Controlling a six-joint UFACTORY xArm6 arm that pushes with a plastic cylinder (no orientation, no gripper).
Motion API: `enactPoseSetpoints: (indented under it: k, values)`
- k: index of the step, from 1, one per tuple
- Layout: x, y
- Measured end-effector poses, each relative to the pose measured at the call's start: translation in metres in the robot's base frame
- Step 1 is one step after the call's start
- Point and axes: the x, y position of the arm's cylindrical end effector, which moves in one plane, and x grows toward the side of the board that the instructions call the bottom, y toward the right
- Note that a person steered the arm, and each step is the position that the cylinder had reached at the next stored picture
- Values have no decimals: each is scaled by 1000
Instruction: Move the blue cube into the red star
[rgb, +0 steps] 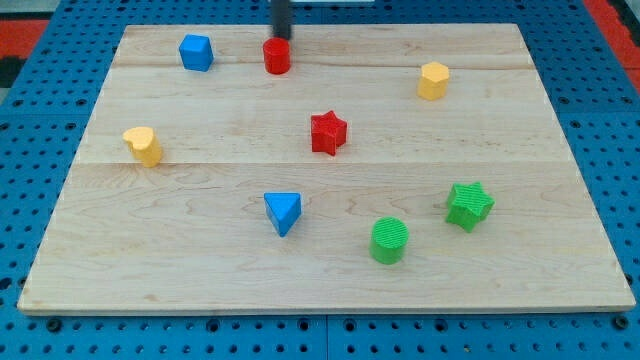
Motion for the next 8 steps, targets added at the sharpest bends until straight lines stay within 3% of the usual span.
enactPoseSetpoints:
  k: [1,2,3,4,5,6,8]
  values:
    - [35,-70]
    - [28,-82]
    - [29,-138]
    - [61,-136]
    - [69,-180]
    - [95,-182]
    - [95,-113]
